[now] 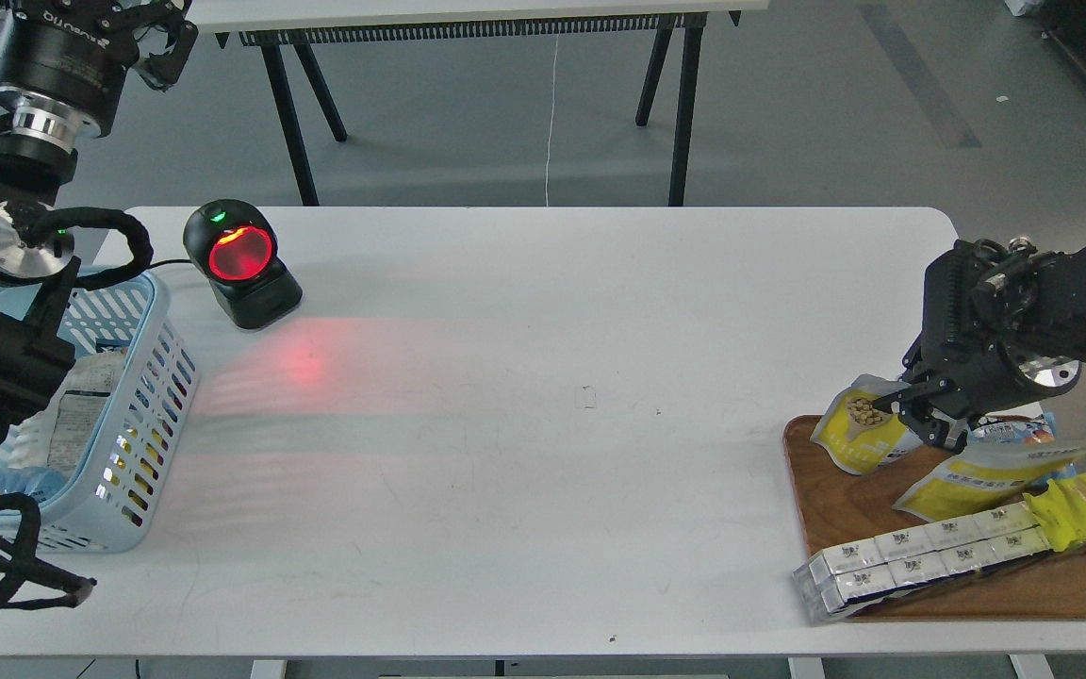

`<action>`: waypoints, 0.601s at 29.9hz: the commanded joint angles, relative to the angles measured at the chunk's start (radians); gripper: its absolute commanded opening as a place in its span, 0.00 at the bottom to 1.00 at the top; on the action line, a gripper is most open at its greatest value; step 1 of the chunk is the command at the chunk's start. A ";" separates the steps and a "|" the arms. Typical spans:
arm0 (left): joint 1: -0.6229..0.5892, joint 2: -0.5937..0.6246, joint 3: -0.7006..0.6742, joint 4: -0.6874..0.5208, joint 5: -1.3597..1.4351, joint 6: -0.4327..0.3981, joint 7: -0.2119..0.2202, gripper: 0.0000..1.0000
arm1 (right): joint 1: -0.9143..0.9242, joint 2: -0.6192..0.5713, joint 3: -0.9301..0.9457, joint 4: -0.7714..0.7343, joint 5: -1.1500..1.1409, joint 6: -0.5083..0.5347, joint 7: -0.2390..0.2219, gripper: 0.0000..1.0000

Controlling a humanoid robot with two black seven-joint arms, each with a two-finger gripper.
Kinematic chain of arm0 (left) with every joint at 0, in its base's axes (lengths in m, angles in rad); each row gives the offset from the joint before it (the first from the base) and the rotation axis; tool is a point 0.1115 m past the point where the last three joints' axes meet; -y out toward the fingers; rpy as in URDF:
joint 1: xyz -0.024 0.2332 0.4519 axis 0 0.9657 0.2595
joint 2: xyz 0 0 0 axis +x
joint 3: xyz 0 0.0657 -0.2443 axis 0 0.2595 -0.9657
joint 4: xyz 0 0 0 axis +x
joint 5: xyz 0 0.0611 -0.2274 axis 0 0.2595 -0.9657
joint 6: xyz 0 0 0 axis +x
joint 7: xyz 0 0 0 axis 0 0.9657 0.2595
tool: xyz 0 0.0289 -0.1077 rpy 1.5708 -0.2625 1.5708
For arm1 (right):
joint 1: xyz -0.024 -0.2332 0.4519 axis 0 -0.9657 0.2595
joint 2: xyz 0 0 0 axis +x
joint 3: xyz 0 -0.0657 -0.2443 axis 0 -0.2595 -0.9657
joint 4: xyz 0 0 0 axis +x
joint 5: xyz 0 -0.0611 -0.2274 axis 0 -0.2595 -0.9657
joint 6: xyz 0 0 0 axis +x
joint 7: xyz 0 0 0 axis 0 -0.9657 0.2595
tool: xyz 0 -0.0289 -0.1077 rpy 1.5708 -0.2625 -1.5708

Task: Scan snack and place in basket
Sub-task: 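Close the right gripper on the yellow snack packet and lift it, then carry the packet with the right gripper toward the table center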

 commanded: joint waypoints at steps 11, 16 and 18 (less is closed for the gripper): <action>-0.003 0.011 0.000 0.000 0.000 -0.002 0.002 0.99 | 0.180 0.067 0.044 0.033 0.145 -0.001 0.000 0.00; -0.003 0.011 0.000 0.000 0.000 -0.002 0.002 0.99 | 0.228 0.186 0.058 0.023 0.280 0.005 0.000 0.00; -0.003 0.011 0.000 -0.002 0.000 -0.002 0.002 0.99 | 0.235 0.242 0.066 0.010 0.332 0.008 0.000 0.00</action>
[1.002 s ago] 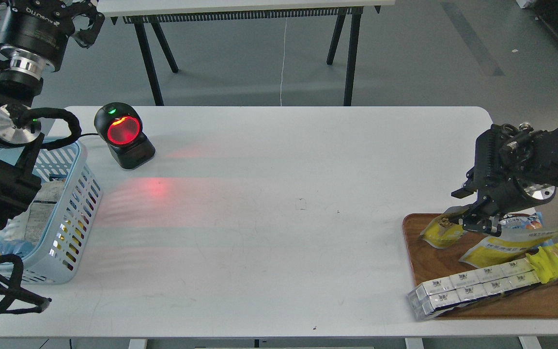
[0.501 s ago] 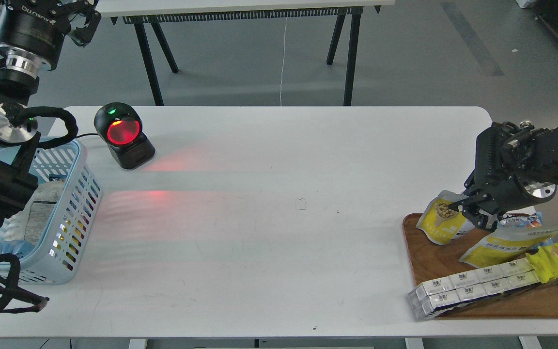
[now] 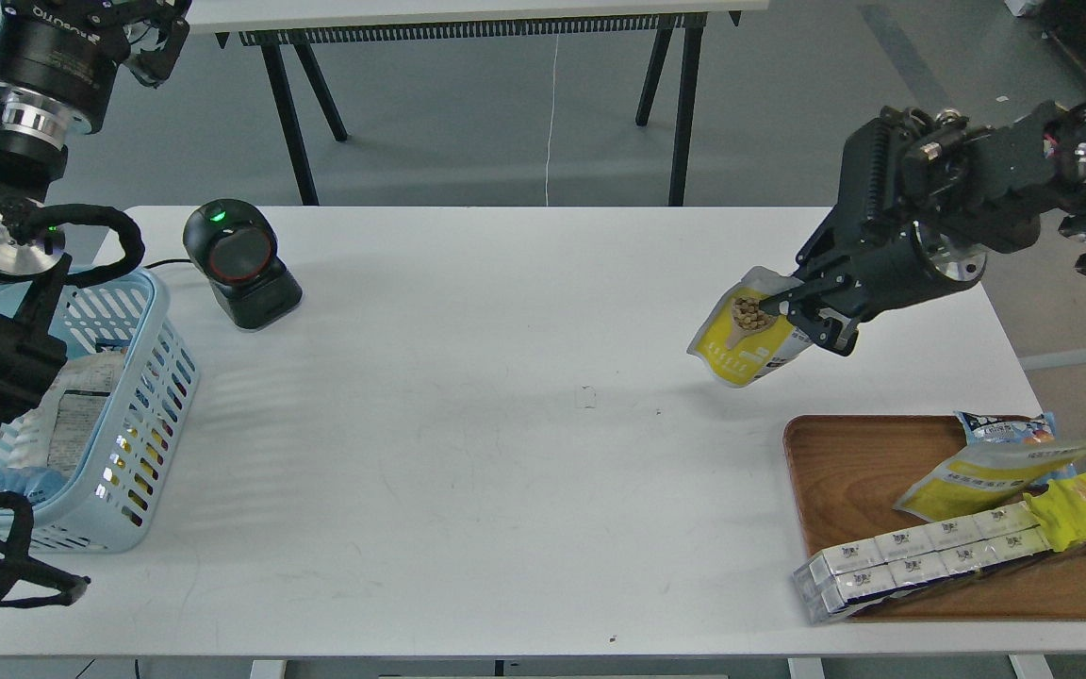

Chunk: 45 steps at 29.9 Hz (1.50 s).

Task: Scan snack and place in basket
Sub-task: 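Carry the packet with the right gripper toward the table center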

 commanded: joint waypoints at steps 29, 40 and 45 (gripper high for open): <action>0.003 0.003 -0.001 0.000 -0.002 -0.019 -0.002 0.99 | -0.104 0.549 0.075 -0.285 0.235 -0.048 0.000 0.00; 0.003 0.002 0.000 0.000 -0.002 -0.022 -0.002 0.99 | -0.173 0.624 0.075 -0.371 0.235 -0.069 0.000 0.00; 0.003 0.005 -0.001 0.000 -0.002 -0.025 -0.002 0.99 | -0.182 0.647 0.073 -0.396 0.233 -0.069 0.000 0.00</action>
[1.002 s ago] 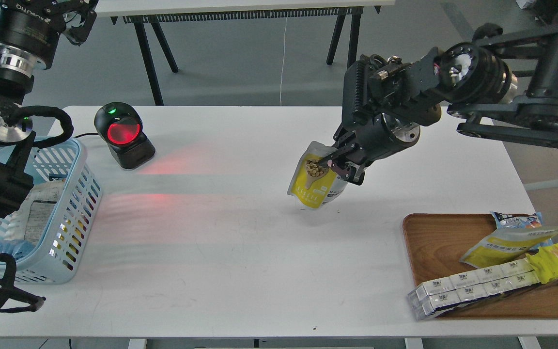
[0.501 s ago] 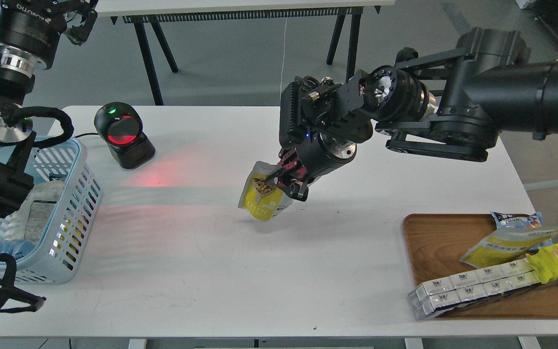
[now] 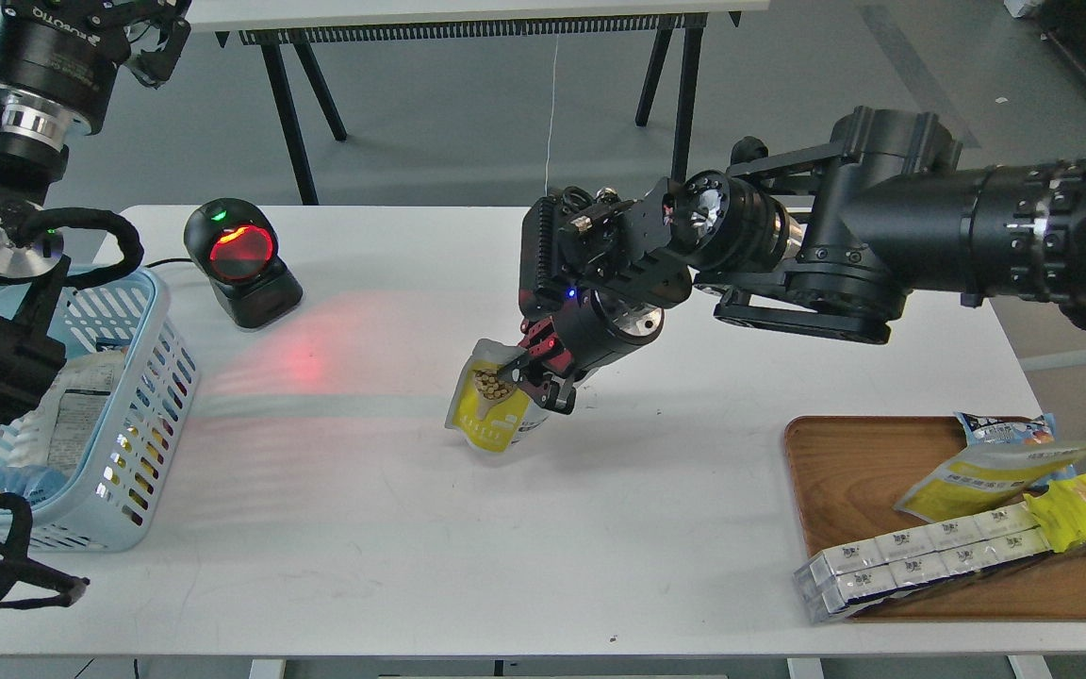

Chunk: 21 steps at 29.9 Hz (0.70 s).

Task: Scan snack and place in basket
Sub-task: 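Carry the packet with the right gripper toward the table center, then set the packet on the table and raise the right gripper away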

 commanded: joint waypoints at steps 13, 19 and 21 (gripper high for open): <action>0.002 0.012 -0.001 0.003 -0.002 -0.009 0.000 0.99 | -0.004 0.027 -0.007 -0.014 -0.003 0.002 0.000 0.13; 0.002 0.018 -0.001 0.003 -0.002 -0.014 0.000 0.99 | 0.009 0.025 -0.006 -0.009 -0.003 0.002 0.000 0.17; 0.002 0.018 -0.001 0.003 -0.002 -0.014 0.000 0.99 | 0.013 0.019 0.002 -0.005 0.000 -0.002 0.000 0.30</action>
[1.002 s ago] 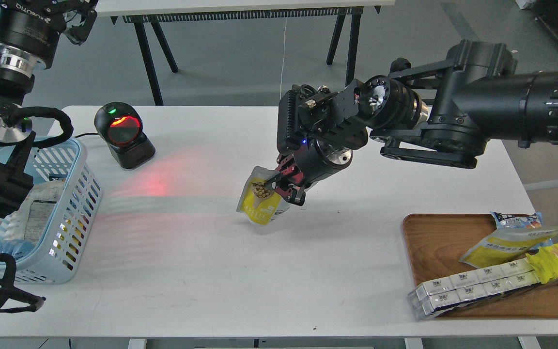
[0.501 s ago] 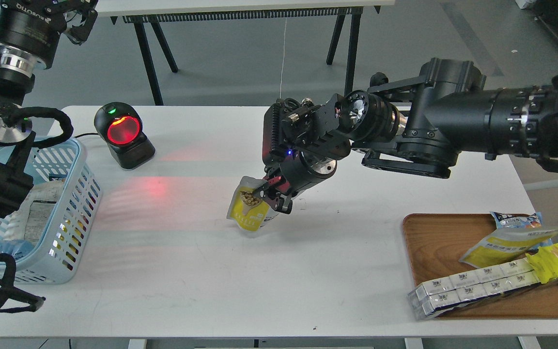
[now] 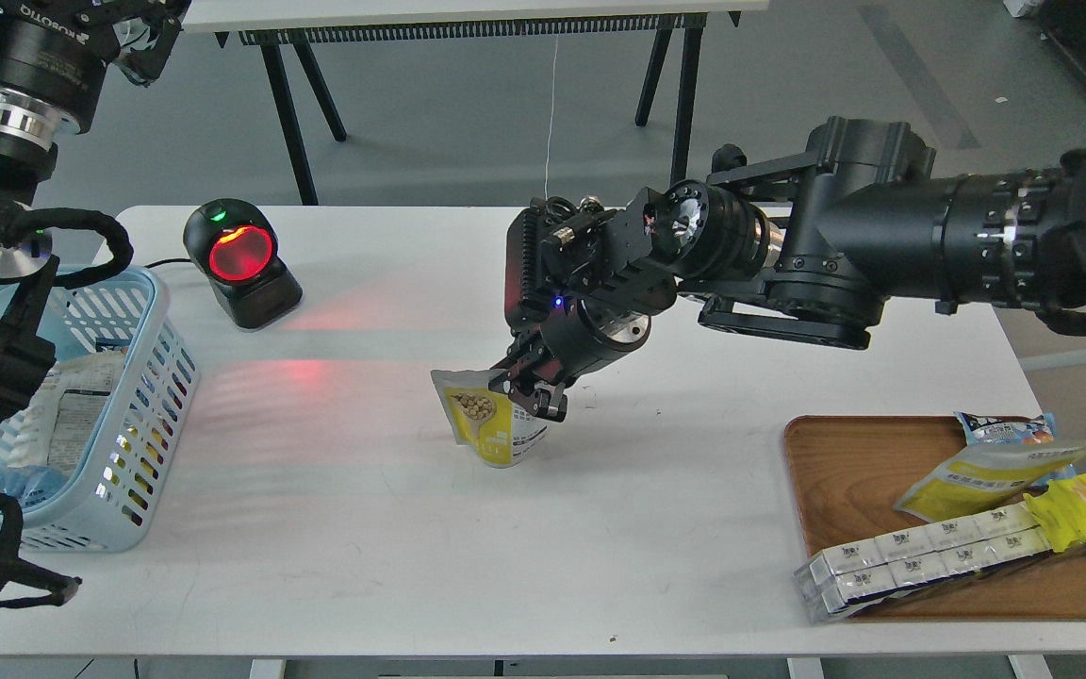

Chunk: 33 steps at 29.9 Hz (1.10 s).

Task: Scan snack and place in basket
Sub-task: 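Set the packet on the table and raise the right gripper away, then reach the left gripper to the packet and grasp it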

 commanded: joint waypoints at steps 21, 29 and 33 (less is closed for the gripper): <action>0.017 0.071 0.094 -0.080 0.014 0.000 0.017 0.99 | -0.007 -0.544 0.225 0.269 0.305 -0.005 0.000 0.94; 0.003 0.220 0.344 -0.296 0.124 0.000 0.014 0.99 | -0.342 -0.693 0.650 0.253 0.308 0.002 0.000 0.98; -0.034 0.234 0.358 -0.315 0.302 0.000 0.023 0.99 | -0.487 -0.705 0.805 0.219 0.339 -0.005 0.000 0.98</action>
